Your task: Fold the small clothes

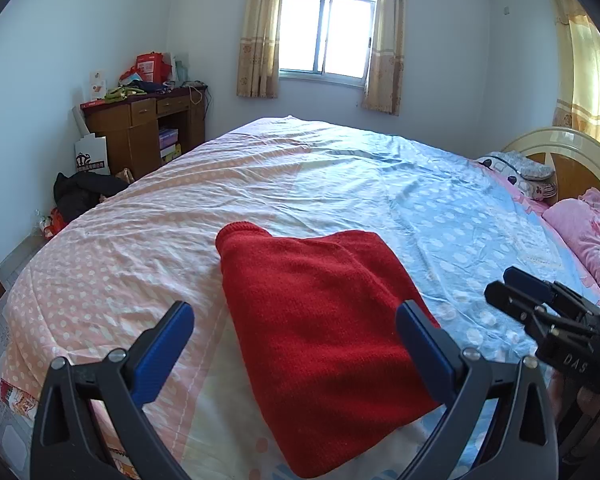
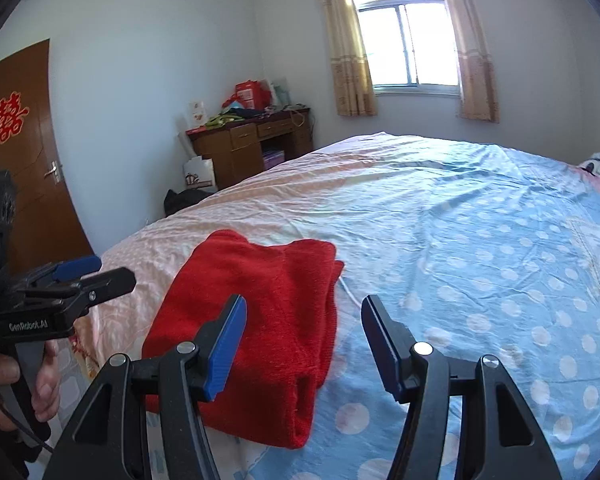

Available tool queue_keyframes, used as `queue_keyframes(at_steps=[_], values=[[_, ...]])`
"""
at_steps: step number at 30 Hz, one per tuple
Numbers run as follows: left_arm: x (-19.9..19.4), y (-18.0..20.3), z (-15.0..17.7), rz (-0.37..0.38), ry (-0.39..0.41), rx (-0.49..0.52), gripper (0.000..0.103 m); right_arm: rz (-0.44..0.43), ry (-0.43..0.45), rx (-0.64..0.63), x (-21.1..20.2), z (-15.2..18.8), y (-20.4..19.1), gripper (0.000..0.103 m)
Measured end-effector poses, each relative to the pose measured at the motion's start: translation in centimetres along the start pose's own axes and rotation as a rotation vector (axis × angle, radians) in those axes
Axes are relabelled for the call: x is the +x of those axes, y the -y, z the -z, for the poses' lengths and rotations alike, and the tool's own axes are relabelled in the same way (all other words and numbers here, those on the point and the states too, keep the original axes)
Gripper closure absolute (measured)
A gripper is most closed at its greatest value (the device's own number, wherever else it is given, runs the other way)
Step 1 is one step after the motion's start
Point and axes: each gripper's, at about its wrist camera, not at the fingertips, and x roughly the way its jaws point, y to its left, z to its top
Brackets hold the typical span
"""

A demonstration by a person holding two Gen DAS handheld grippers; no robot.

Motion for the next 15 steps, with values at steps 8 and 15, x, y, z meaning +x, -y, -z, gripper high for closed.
queue_keyframes(at_steps=[8, 15], values=[[0.15, 0.31, 0.22, 0.005, -0.005, 0.001, 0.000, 0.007, 0.003, 0.037, -0.35, -0.05, 0.73, 0.042], [0.13, 0.36, 0.30, 0.008, -0.004, 0.001, 0.000, 0.008, 0.004, 0.036, -0.29, -0.01, 0.80, 0.042]])
